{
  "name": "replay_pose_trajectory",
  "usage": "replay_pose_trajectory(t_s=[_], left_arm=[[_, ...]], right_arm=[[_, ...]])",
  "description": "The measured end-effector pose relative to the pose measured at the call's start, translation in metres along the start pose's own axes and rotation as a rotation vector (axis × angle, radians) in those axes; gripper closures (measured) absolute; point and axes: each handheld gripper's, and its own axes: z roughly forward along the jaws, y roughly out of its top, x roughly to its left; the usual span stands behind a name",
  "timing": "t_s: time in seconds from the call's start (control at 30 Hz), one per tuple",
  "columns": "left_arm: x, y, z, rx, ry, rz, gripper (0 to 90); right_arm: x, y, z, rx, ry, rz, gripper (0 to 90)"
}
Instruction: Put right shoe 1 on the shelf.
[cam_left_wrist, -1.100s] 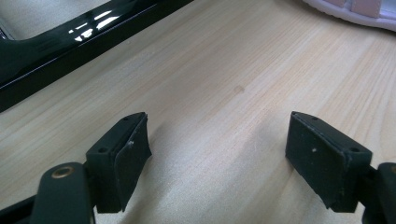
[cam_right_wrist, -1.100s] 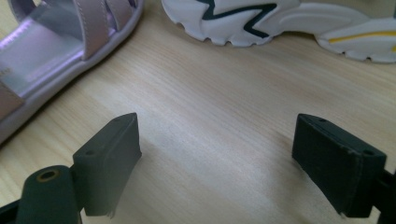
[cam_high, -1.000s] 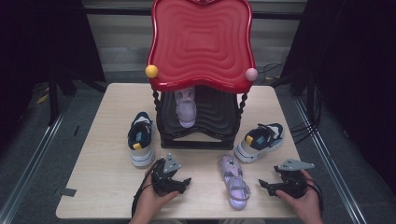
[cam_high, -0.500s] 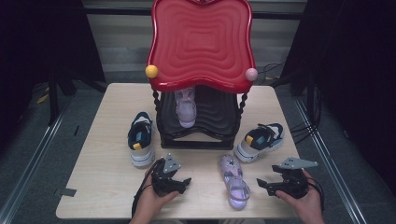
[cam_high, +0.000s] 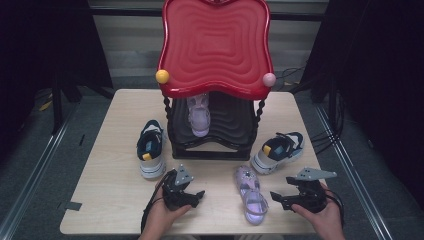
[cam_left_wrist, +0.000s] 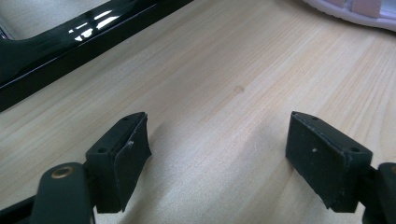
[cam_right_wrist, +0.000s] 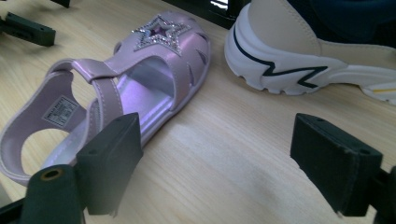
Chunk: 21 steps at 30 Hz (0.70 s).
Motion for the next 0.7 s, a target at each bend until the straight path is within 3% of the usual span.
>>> replay_pose_trajectory(t_s=[0.7], left_arm=[[0.0,0.0,0.0,-0.001,0.0,-0.001,21.0]], right_arm=[[0.022,0.013,0.0,-0.028,0.066,-0.003,26.1]])
